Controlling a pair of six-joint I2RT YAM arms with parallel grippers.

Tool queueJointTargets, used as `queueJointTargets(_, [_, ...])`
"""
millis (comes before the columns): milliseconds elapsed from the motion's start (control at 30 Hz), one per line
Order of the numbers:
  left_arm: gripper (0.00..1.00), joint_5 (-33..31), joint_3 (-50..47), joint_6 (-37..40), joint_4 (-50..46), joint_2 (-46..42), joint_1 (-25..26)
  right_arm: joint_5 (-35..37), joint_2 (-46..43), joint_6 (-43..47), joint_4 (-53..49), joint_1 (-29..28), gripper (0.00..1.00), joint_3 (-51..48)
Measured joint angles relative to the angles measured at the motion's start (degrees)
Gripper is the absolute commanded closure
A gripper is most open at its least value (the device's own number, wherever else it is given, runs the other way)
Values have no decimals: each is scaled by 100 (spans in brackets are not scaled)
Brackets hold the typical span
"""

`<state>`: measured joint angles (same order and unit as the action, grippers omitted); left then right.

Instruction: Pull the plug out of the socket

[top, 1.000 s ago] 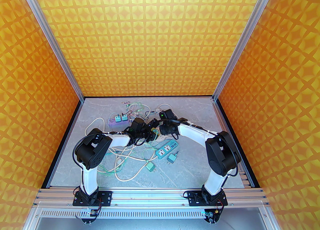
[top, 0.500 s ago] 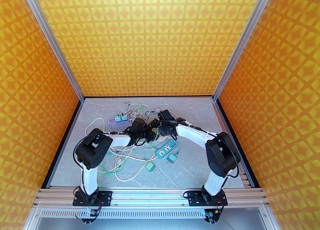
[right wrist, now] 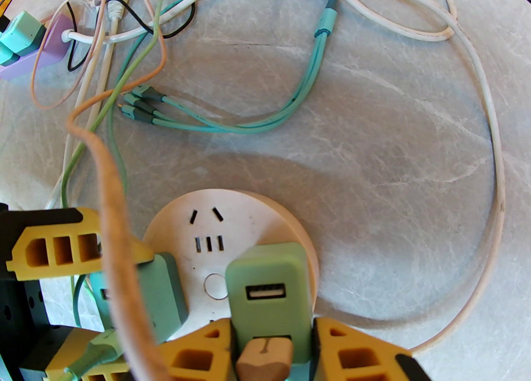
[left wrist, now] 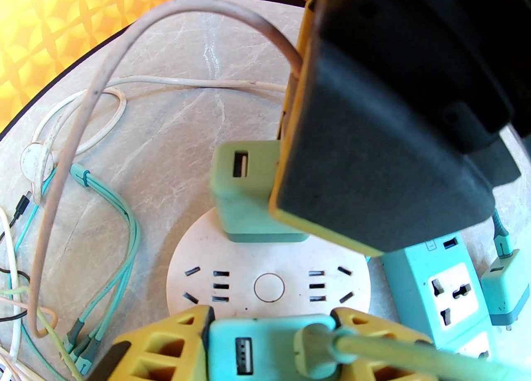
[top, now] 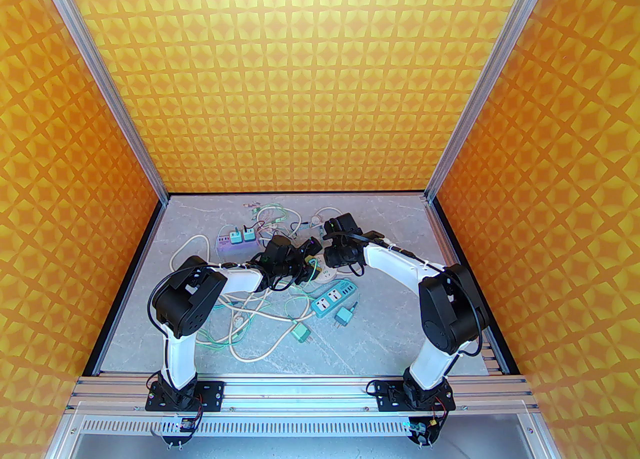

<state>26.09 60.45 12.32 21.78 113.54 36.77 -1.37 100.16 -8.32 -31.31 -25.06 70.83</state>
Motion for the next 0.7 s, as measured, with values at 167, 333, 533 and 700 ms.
queueJointTargets(167, [64, 2, 39, 0, -61, 9, -2, 337, 0, 0, 4, -240, 71, 0])
queueJointTargets(333, [64, 4, 101, 0, -188, 11, -4, 828, 2, -2, 11, -544, 71, 0])
queueJointTargets(533, [64, 11, 214, 2, -363, 35, -7, 935, 22, -4, 61, -575, 72, -20])
queueJointTargets(700, [64, 37, 306, 9, -426, 94, -7, 850, 13, -7, 166, -433, 73, -107])
